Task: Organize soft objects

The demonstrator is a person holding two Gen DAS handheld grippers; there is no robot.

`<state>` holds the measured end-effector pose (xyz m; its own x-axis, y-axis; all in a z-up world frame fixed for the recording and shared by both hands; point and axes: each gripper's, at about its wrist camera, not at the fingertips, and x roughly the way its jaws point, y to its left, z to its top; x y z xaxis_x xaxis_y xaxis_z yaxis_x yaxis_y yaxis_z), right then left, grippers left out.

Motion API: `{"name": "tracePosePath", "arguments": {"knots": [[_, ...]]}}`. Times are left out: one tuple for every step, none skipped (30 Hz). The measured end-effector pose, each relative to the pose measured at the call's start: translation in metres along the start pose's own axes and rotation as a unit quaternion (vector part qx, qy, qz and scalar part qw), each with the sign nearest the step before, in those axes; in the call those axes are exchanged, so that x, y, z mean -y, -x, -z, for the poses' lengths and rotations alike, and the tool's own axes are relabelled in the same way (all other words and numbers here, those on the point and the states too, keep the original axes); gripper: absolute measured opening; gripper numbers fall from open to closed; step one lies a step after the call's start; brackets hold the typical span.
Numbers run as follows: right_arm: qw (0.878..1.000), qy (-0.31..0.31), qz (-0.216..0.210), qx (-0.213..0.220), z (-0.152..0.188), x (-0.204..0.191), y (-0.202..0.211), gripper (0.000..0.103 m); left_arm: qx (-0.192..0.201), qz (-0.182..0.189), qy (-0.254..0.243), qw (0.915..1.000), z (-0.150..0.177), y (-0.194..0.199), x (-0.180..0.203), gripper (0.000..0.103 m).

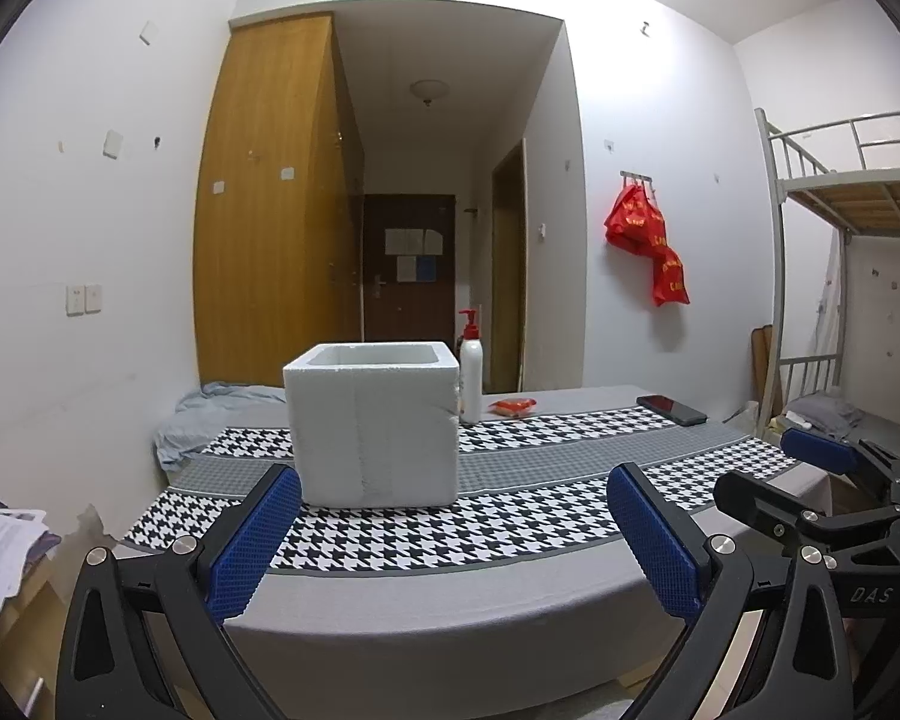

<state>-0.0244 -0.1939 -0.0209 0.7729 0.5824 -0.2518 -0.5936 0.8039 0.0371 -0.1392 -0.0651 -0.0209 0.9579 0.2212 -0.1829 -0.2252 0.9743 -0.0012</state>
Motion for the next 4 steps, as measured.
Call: {"name": "tracePosePath", "arguments": {"knots": [[1.000,0.000,0.000,0.000,-0.0001,0.0000,-0.0001,0.103,0.001,0.002,0.000,1.0000,0.0002,0.0001,-0.0003,0.102],[1.000,0.000,0.000,0.000,-0.0002,0.0000,-0.0002,0.103,0.002,0.001,0.002,1.0000,-0.0002,-0.0001,-0.0009,0.102],[1.000,0.000,0.000,0.000,-0.0001,0.0002,-0.0004,0.103,0.002,0.000,0.002,1.0000,-0.0001,-0.0001,-0.0009,0.102],[1.000,-0.001,0.000,-0.001,-0.0001,0.0007,-0.0010,0.103,0.002,0.001,-0.001,1.0000,-0.0002,-0.0004,-0.0002,0.102]]}}
